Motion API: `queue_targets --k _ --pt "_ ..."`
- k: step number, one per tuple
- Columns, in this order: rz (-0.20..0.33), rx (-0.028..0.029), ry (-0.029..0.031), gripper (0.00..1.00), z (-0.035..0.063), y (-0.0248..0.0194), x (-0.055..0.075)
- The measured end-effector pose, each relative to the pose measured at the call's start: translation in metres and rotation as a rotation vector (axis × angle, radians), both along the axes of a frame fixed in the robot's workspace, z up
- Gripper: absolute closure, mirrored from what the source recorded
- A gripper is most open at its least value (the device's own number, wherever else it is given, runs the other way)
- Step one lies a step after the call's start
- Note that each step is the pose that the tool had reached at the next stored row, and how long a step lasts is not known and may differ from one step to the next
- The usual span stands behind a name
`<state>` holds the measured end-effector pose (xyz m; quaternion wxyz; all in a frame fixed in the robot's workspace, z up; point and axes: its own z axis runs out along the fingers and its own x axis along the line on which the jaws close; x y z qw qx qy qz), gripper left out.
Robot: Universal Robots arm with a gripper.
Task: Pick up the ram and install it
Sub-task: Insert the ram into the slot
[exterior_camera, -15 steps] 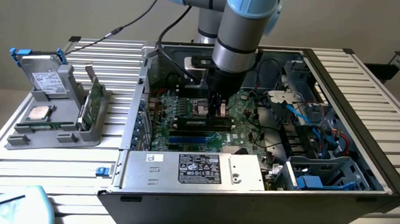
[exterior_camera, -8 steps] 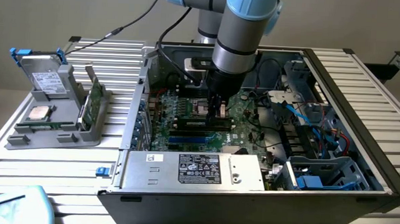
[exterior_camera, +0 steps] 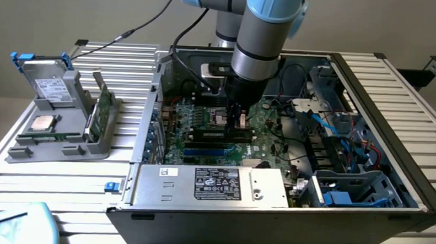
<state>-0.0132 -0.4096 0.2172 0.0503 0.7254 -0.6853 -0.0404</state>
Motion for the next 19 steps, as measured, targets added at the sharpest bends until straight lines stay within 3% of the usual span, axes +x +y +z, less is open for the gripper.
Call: queue_targets --k 11,12,13,16,18,19 --pt "0.0 0.0003 0.0 0.84 -0.0002 0.0001 0.0" --pt "0.0 0.0001 0.0 0.78 -0.0001 0.0001 0.0" --pt "0.0 0.0002 0.0 0.78 -0.0002 0.0001 0.0" --pt "0.0 0.0001 0.0 0.6 -0.0001 0.0001 0.0" --pt "0.0 0.0001 0.0 0.6 0.0 0.0004 0.0" --pt "0.0 0.0001 0.0 0.54 0.0015 0.0012 -0.0001"
